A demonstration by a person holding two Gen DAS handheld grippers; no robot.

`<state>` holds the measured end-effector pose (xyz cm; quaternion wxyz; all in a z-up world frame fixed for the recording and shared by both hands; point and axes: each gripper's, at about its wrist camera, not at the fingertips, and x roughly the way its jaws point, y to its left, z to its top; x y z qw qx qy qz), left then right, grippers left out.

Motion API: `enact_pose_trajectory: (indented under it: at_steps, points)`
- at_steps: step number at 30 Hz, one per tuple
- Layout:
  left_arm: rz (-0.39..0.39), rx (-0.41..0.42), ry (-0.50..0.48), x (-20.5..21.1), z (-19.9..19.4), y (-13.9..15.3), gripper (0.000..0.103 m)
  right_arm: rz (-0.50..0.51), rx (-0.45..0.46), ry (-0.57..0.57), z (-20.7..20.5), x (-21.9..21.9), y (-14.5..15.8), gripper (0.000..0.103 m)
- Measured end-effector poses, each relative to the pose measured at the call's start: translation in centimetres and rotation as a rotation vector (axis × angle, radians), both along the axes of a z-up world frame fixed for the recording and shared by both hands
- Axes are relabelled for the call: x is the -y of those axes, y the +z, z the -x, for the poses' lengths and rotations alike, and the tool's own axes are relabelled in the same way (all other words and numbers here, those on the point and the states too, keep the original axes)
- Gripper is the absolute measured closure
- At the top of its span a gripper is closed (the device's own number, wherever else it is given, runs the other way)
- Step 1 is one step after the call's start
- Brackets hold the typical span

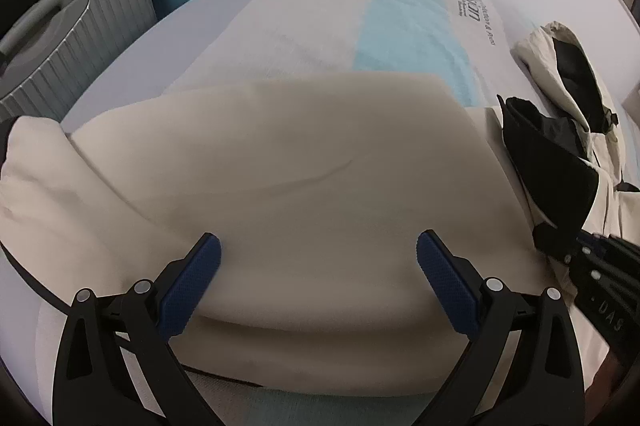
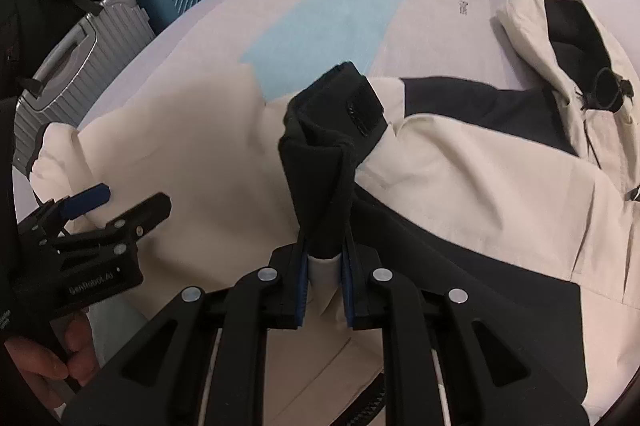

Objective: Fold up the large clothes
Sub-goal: 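Carry the grasped sleeve cuff with the right tool across the jacket body, then release the sleeve with the right tool while the left tool grasps the other sleeve cuff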

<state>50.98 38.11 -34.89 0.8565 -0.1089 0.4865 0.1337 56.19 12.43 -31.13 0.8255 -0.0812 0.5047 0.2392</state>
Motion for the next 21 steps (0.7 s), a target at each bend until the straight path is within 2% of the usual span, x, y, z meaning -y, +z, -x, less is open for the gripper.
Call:
enact_pose_trajectory:
  at_steps: [7, 10, 12, 13, 14, 21]
  points:
    - [-0.043, -0.026, -0.021, 0.7, -0.1, -1.2, 0.007, 0.04, -0.008, 0.016, 0.5, -0.6, -1.3, 0.09]
    - [-0.046, -0.045, -0.017, 0.7, -0.5, -1.5, 0.006, 0.081, 0.003, 0.037, 0.6, -1.2, -1.4, 0.087]
    - [-0.054, -0.055, -0.019, 0.8, -0.6, -1.4, 0.006, 0.088, -0.002, 0.03, 0.7, -1.2, -0.9, 0.076]
    - [-0.048, -0.058, -0.02, 0.7, -0.7, -1.2, 0.006, 0.074, -0.02, 0.027, 0.9, -1.0, -0.6, 0.06]
    - [-0.047, -0.06, -0.02, 0.6, -0.6, -1.1, 0.007, 0.066, -0.029, 0.026, 1.2, -0.9, -0.4, 0.055]
    - [-0.062, -0.073, 0.01, -0.8, 0.5, 0.4, 0.007, 0.046, -0.023, 0.028, 3.8, 0.4, 3.0, 0.053]
